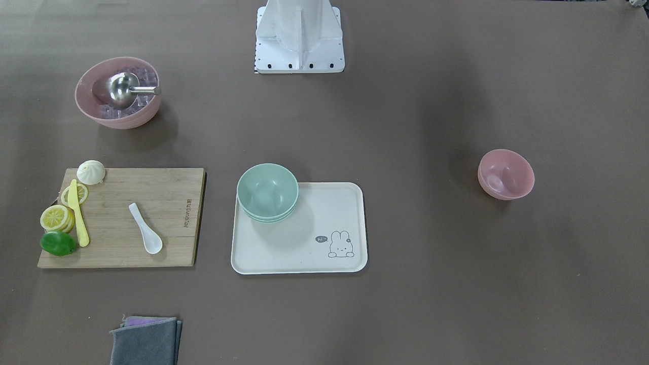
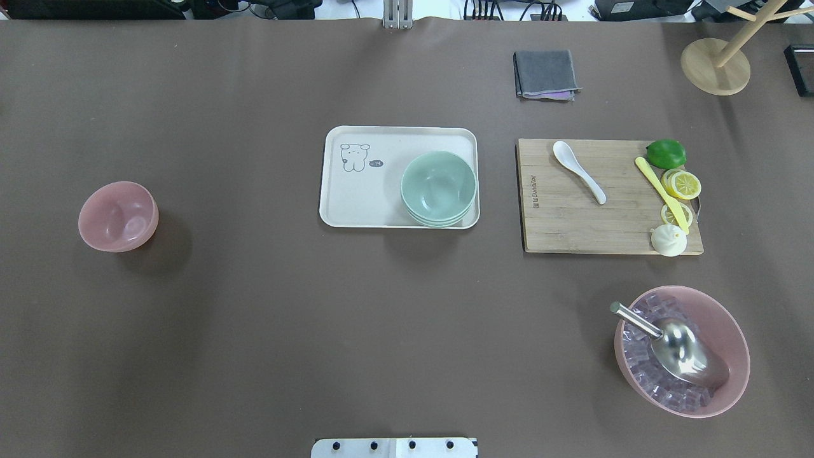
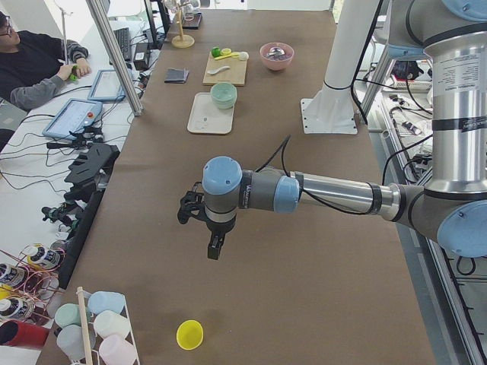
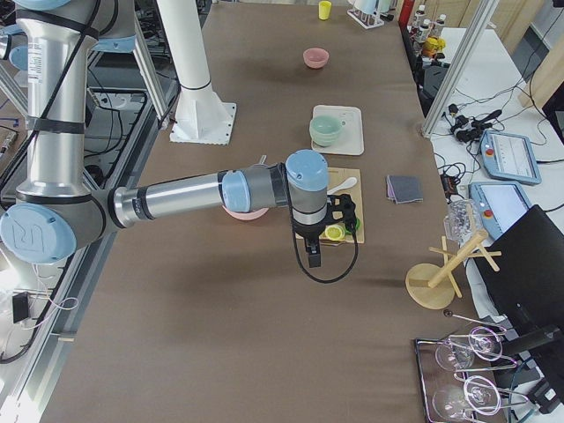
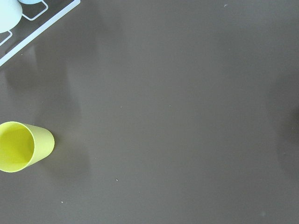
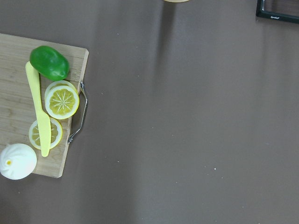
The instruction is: Stack pink bowl on green and place spoon
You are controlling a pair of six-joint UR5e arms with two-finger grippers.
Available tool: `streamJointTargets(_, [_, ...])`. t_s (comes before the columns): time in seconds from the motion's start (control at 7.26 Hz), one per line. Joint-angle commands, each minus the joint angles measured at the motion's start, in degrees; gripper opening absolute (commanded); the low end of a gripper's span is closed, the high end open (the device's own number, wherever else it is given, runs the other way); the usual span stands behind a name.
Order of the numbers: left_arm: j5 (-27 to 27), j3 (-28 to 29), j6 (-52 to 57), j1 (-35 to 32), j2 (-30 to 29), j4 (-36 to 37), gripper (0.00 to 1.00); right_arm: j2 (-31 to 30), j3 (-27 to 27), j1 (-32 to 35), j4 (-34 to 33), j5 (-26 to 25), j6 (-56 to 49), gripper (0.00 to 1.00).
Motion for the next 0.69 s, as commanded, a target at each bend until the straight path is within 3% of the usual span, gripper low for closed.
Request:
streamJointTargets(0.0, [0.02, -0.04, 0.09, 0.00, 0.17, -0.73, 0.99, 0.10, 0.81, 0.01, 0.01, 0.23, 0.22, 1.00])
streamJointTargets(0.41, [0.10, 0.13, -0.18, 0.09, -0.17, -8.62, 0.99, 0.36, 0.82, 0.01, 0.18, 0.67, -0.31, 1.00])
streamJointTargets(0.55, [0.19, 1.09, -0.35, 0.17, -2.35, -12.04, 0.98, -0.24, 0.56, 0.01, 2.97, 0.59, -0.48, 1.00])
